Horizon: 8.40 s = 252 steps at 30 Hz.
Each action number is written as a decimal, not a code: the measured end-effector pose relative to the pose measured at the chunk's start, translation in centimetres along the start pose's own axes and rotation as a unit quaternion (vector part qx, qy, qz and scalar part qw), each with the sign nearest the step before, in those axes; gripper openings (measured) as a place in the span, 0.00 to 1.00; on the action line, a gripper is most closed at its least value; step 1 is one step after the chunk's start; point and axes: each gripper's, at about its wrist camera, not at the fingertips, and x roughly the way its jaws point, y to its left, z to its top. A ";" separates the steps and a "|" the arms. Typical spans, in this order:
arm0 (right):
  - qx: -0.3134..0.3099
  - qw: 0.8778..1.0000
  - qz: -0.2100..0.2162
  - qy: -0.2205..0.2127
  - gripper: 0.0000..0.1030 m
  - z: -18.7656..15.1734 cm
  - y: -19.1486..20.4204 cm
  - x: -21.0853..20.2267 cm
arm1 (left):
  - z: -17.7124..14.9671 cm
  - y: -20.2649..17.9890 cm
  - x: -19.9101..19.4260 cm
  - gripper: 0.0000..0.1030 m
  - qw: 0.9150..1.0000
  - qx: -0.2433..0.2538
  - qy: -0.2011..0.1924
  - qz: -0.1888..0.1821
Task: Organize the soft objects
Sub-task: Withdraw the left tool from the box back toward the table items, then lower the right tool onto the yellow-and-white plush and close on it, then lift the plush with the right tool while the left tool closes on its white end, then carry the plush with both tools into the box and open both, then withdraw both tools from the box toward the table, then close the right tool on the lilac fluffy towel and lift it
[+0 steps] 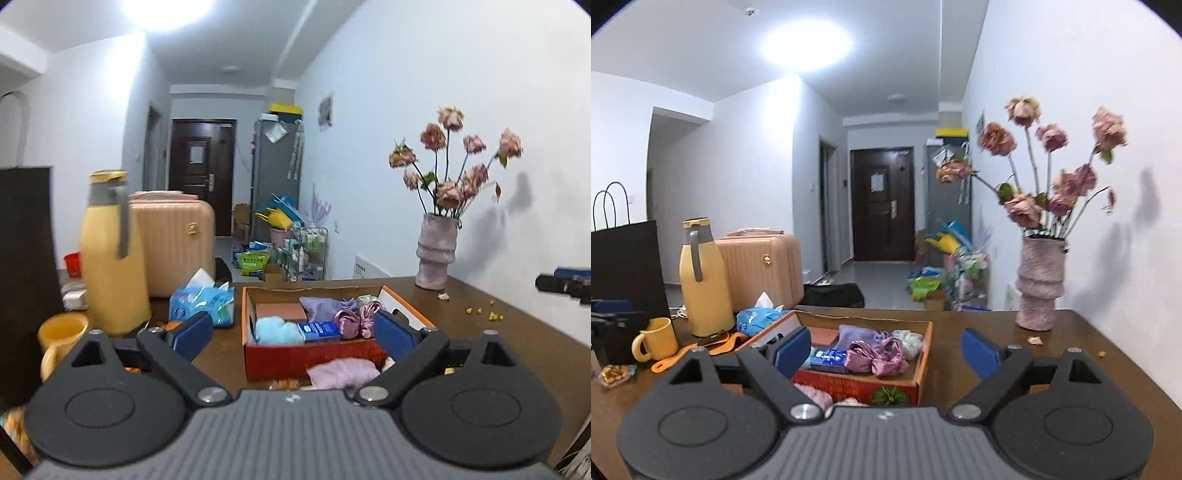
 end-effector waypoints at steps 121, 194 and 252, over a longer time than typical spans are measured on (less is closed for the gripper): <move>-0.009 0.988 0.097 0.121 0.23 -11.3 3.7 10.6 | -12.4 -4.8 12.6 0.64 0.970 0.002 0.176 -0.167; -0.031 0.999 -0.012 -0.007 0.98 2.3 1.8 9.0 | 2.9 -0.4 7.8 1.00 0.998 0.050 -0.036 0.024; -0.043 0.978 0.077 0.191 0.46 -12.2 10.7 18.4 | -9.7 2.3 10.9 1.00 0.992 -0.005 0.109 0.070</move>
